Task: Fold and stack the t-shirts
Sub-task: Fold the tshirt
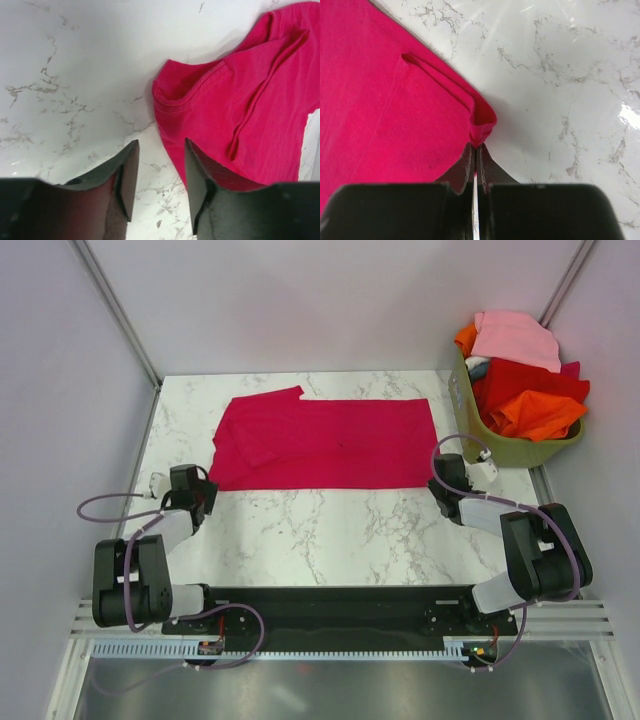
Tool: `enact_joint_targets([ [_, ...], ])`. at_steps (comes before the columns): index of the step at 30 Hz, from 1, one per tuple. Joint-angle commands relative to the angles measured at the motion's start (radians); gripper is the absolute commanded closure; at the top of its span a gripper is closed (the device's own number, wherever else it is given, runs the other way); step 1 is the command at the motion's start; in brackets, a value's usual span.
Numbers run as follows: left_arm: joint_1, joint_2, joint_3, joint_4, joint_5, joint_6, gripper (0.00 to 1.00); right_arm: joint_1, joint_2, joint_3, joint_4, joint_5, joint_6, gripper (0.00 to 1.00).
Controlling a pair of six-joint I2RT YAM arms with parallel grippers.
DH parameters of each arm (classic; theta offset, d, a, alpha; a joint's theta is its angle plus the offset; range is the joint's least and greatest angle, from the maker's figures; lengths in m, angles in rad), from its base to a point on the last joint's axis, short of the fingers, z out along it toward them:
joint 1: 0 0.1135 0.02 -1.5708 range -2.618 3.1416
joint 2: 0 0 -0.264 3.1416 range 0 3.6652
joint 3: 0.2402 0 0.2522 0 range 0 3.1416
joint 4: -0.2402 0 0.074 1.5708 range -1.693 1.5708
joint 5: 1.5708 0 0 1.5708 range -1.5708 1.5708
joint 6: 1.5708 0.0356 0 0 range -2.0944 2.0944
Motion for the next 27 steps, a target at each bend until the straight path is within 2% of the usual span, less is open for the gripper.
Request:
enact_joint_targets([
  [1, 0.01, 0.038, 0.019, 0.07, -0.032, 0.043, 0.49, -0.006, -0.01, -0.011, 0.022, -0.006, -0.019, 1.0],
  [4, 0.011, 0.058, 0.028, 0.076, -0.044, 0.043, 0.45, -0.004, -0.005, -0.012, 0.04, -0.015, -0.033, 1.0],
  [11, 0.017, 0.124, 0.054, 0.079, -0.08, 0.017, 0.51, -0.006, -0.005, -0.024, 0.055, -0.026, -0.031, 1.0],
  [14, 0.023, 0.176, 0.07, 0.109, -0.061, 0.011, 0.59, -0.004, -0.016, -0.028, 0.057, -0.024, -0.031, 1.0],
  [16, 0.022, 0.221, 0.088, 0.122, -0.051, 0.005, 0.71, -0.006, -0.022, -0.032, 0.057, -0.024, -0.031, 1.0],
  [17, 0.023, 0.233, 0.096, 0.123, -0.048, 0.001, 0.79, -0.007, -0.03, -0.034, 0.055, -0.02, -0.031, 1.0],
  [18, 0.023, 0.247, 0.11, 0.125, -0.038, 0.004, 0.95, -0.007, -0.034, -0.037, 0.055, -0.017, -0.031, 1.0],
  [21, 0.025, 0.256, 0.12, 0.113, -0.029, 0.005, 0.98, -0.01, -0.056, -0.044, 0.049, -0.006, -0.034, 1.0],
  [27, 0.025, 0.172, 0.149, -0.034, -0.081, 0.022, 0.98, -0.012, -0.077, -0.011, 0.0, -0.003, -0.02, 1.0],
])
